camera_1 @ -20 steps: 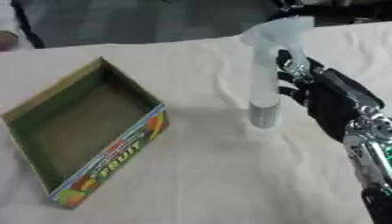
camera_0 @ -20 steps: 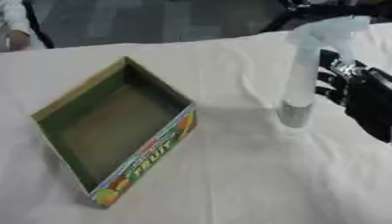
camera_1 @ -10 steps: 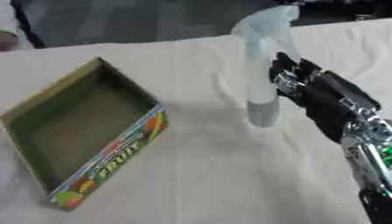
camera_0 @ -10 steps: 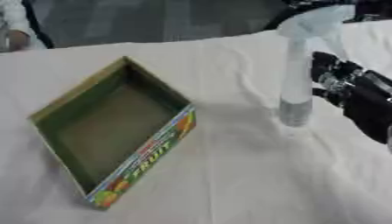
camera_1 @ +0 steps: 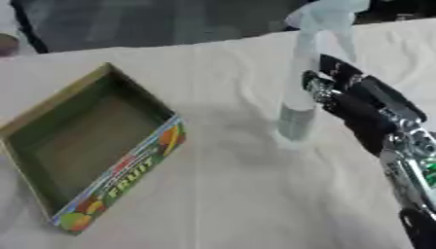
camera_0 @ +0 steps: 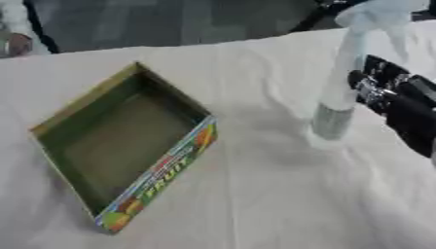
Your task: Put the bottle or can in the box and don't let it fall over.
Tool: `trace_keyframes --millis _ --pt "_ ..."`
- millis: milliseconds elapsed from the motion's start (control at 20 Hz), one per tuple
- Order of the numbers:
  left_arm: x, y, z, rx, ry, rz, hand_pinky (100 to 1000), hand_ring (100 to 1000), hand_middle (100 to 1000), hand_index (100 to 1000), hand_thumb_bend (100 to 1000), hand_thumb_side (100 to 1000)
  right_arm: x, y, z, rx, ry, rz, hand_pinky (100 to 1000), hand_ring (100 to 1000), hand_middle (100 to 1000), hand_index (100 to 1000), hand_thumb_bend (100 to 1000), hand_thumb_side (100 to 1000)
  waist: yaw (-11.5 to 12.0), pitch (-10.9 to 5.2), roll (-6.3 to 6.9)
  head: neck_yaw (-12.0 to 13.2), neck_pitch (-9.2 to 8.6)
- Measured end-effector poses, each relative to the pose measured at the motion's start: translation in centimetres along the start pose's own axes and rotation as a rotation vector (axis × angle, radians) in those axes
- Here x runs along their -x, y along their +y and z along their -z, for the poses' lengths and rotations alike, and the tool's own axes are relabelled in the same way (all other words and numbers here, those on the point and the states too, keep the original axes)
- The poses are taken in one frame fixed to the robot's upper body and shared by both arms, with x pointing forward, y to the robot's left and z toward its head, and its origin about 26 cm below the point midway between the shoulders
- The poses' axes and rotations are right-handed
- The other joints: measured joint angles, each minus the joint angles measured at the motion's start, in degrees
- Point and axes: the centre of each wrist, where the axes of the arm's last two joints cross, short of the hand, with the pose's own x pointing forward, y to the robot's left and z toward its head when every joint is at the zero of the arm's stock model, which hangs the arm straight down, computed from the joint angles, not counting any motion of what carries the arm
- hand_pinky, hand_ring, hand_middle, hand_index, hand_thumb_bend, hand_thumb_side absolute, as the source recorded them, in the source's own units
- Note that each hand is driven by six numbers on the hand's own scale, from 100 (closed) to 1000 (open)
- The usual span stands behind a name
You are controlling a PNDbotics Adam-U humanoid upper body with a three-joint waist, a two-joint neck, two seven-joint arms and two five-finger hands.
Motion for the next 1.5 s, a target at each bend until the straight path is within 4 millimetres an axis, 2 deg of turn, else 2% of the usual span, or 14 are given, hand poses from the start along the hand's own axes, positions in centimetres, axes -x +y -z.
trace_keyframes --millis 1500 --pt "0.01 0.01 -0.01 0.004 0.0 0.0 1000 728 703 779 100 672 -0.16 0.02 0.09 0.013 0.029 -0.058 943 1000 1000 1000 100 387 0.56 0.73 -0.32 -0.03 -0.57"
